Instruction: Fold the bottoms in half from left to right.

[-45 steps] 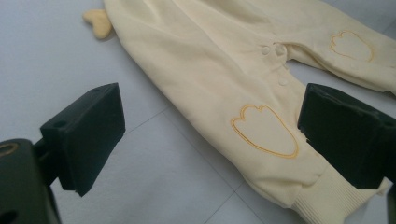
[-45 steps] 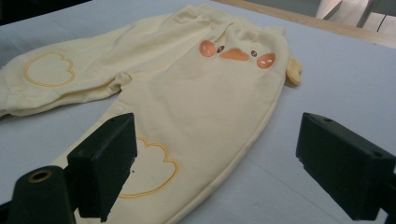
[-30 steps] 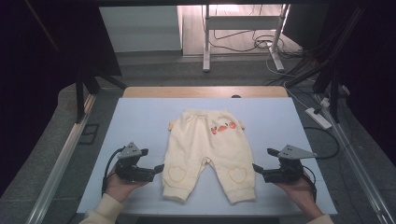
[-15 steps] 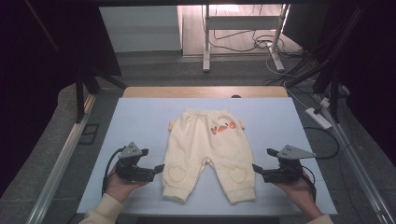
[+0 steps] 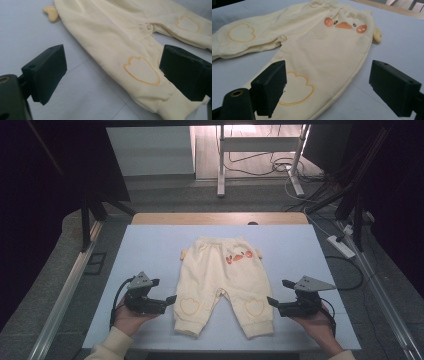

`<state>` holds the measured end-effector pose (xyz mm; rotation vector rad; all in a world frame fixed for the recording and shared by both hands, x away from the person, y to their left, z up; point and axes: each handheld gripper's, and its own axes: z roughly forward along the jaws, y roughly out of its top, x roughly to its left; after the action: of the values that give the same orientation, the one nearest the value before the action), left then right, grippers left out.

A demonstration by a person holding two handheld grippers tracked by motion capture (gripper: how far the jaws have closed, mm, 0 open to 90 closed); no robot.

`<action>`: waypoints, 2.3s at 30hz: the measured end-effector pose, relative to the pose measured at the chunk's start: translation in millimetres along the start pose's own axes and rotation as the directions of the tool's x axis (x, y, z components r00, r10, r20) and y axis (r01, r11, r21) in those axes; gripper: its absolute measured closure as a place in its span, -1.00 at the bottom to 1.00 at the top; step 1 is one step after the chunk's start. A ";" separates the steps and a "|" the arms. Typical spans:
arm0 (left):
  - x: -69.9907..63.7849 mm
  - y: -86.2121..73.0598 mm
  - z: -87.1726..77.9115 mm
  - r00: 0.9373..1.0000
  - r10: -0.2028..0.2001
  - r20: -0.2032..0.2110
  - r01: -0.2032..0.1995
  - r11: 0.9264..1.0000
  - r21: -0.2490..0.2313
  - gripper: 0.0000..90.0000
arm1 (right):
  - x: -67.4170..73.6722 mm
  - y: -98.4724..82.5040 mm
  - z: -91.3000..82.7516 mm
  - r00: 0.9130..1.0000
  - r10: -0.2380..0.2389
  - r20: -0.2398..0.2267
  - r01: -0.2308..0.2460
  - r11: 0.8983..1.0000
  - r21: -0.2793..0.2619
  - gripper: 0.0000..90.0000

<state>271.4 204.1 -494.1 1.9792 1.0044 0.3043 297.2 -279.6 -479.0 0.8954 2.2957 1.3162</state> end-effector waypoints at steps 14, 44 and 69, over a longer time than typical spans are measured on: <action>1.1 1.1 0.3 1.000 0.001 -0.005 -0.001 1.000 -0.004 -0.82 | 15.6 5.6 12.4 0.999 -0.024 -0.047 0.024 1.000 0.000 -0.66; 1.5 2.6 3.3 1.000 0.000 -0.006 0.000 1.000 0.001 -0.82 | 44.6 25.7 50.6 0.988 -0.060 -0.141 0.060 0.998 -0.005 -0.65; 5.4 2.7 2.3 1.000 -0.008 -0.013 0.008 1.000 -0.011 -0.82 | 79.2 36.3 86.3 0.967 -0.080 -0.241 0.089 0.996 0.028 -0.63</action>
<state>277.6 206.0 -494.1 1.9654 1.0169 0.3175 300.8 -157.6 -490.7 0.6732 2.5182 1.4148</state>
